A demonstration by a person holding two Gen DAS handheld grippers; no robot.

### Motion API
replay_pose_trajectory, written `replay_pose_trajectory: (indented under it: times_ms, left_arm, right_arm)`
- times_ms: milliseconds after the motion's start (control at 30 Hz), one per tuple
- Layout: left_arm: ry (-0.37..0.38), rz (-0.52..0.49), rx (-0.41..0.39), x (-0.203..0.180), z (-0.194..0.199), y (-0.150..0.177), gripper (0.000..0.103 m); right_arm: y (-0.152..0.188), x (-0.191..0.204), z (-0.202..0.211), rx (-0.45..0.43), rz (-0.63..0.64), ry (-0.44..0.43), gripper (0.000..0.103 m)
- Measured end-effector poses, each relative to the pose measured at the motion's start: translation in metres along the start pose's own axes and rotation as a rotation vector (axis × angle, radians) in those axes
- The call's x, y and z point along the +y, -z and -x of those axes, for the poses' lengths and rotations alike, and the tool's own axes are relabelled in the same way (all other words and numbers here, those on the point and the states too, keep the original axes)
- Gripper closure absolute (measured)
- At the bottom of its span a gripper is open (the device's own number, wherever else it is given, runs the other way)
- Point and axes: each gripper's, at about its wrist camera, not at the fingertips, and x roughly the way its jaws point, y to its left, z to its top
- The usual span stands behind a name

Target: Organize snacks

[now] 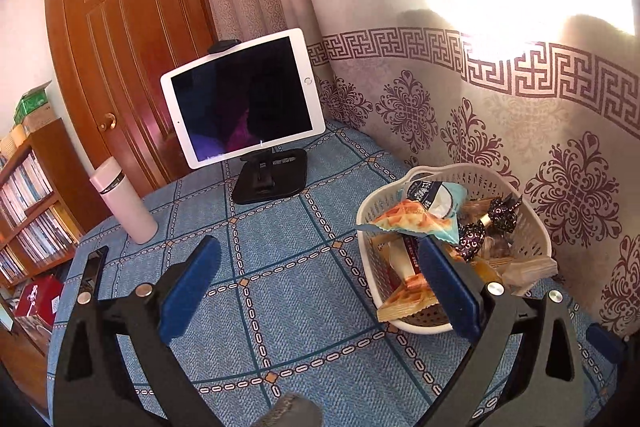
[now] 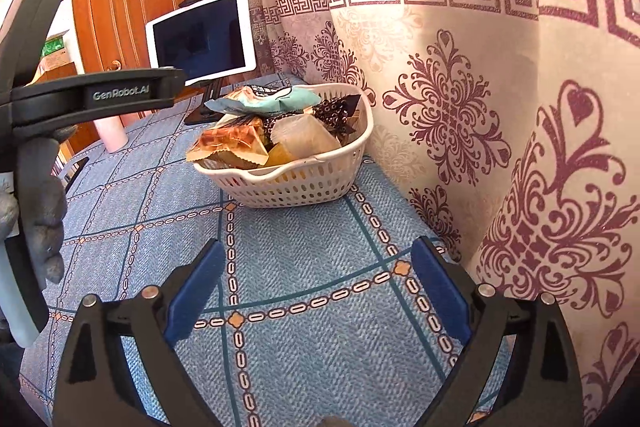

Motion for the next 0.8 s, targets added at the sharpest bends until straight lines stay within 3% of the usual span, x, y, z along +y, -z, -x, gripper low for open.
replay_pose_trajectory:
  times_ms: [800]
  left_arm:
    - [-0.016, -0.042, -0.069, 0.000, 0.065, 0.018, 0.003]
  right_arm:
    - [-0.025, 0.020, 0.037, -0.126, 0.152, 0.096, 0.005]
